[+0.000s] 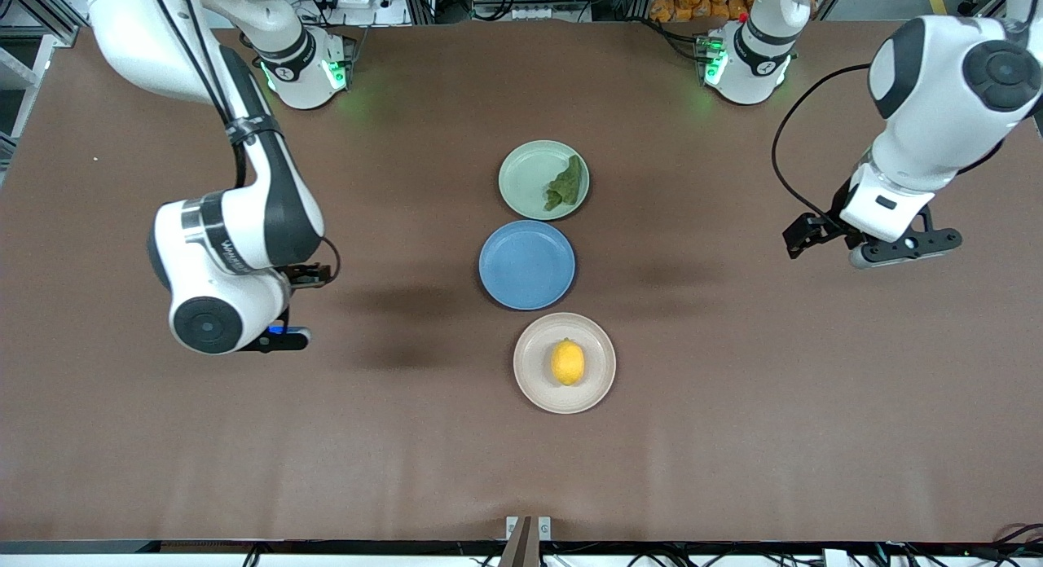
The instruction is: Place lemon and lettuce in plates
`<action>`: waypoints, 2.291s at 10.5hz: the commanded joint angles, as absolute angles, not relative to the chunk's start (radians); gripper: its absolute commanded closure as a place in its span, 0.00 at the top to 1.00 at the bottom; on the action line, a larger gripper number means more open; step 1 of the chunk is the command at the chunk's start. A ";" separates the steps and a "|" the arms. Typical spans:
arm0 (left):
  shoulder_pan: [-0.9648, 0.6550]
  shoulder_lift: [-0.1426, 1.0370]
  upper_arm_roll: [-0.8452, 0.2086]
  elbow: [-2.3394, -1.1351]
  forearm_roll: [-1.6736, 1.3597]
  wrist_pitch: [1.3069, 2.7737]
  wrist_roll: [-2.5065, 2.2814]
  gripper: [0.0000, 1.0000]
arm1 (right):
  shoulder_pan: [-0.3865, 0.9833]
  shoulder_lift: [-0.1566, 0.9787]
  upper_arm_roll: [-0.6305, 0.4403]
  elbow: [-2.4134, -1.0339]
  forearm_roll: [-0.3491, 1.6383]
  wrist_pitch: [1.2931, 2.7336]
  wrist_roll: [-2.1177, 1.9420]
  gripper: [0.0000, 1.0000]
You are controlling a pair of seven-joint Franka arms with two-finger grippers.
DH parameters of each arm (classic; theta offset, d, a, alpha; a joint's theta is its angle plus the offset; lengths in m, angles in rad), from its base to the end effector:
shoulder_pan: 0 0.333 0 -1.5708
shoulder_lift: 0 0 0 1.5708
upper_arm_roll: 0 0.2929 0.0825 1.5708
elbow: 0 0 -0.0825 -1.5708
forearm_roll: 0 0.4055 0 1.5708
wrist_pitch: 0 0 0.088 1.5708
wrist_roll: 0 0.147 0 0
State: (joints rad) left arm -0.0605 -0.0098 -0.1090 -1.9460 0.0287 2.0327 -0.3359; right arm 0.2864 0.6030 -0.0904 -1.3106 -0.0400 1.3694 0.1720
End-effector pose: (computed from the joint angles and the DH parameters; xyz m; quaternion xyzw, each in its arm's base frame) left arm 0.5816 -0.0969 0.4210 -0.9958 -0.0772 -0.0501 0.0012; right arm 0.6303 0.1272 0.2993 0.9624 0.0137 -0.2543 0.0949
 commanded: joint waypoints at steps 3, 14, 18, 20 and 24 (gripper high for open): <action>-0.058 0.071 -0.109 -1.752 0.037 1.924 -0.301 1.00 | 0.192 0.555 -0.084 -1.312 -0.054 1.351 0.077 1.00; -0.034 0.026 -0.103 -1.666 0.009 1.825 -0.034 1.00 | 0.000 0.264 0.055 -1.338 -0.064 1.338 0.094 1.00; -0.023 0.037 -0.086 -1.589 0.037 1.777 -0.026 1.00 | 0.017 0.164 -0.014 -1.338 -0.055 1.338 0.094 1.00; -0.023 0.035 -0.086 -1.580 0.040 1.683 -0.025 1.00 | 0.041 0.155 -0.075 -1.338 -0.032 1.347 0.091 1.00; -0.057 0.038 -0.084 -1.577 0.058 1.646 -0.026 1.00 | 0.103 0.156 -0.175 -1.362 0.029 1.446 0.083 1.00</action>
